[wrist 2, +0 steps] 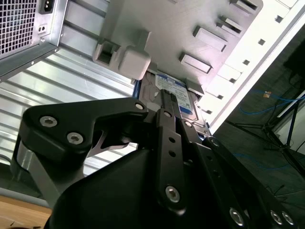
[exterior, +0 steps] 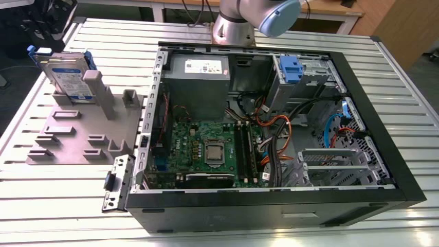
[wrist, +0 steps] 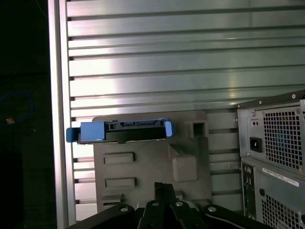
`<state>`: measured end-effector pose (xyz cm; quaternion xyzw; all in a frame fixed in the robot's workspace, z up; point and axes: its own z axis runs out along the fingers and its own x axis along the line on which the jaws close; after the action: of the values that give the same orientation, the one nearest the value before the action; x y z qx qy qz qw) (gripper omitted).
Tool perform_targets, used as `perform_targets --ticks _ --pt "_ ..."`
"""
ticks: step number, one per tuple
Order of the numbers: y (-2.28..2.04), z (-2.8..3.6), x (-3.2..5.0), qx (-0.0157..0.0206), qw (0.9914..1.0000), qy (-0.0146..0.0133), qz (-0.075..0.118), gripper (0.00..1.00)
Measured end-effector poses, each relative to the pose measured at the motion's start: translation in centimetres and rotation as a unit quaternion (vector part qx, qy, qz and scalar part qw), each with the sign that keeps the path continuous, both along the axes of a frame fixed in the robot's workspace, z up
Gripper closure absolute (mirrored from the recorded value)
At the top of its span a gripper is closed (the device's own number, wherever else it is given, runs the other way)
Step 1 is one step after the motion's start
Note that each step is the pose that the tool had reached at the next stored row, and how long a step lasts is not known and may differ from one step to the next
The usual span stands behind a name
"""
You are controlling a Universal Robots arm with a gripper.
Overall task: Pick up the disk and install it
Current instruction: 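Reach for the disk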
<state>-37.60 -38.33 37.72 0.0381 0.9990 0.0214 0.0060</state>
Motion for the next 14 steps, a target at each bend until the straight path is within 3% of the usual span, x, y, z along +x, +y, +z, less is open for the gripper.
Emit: perform_targets --ticks 14 --pt "0.00 -0.02 -1.02 0.0000 1.00000 0.0000 0.000 0.89"
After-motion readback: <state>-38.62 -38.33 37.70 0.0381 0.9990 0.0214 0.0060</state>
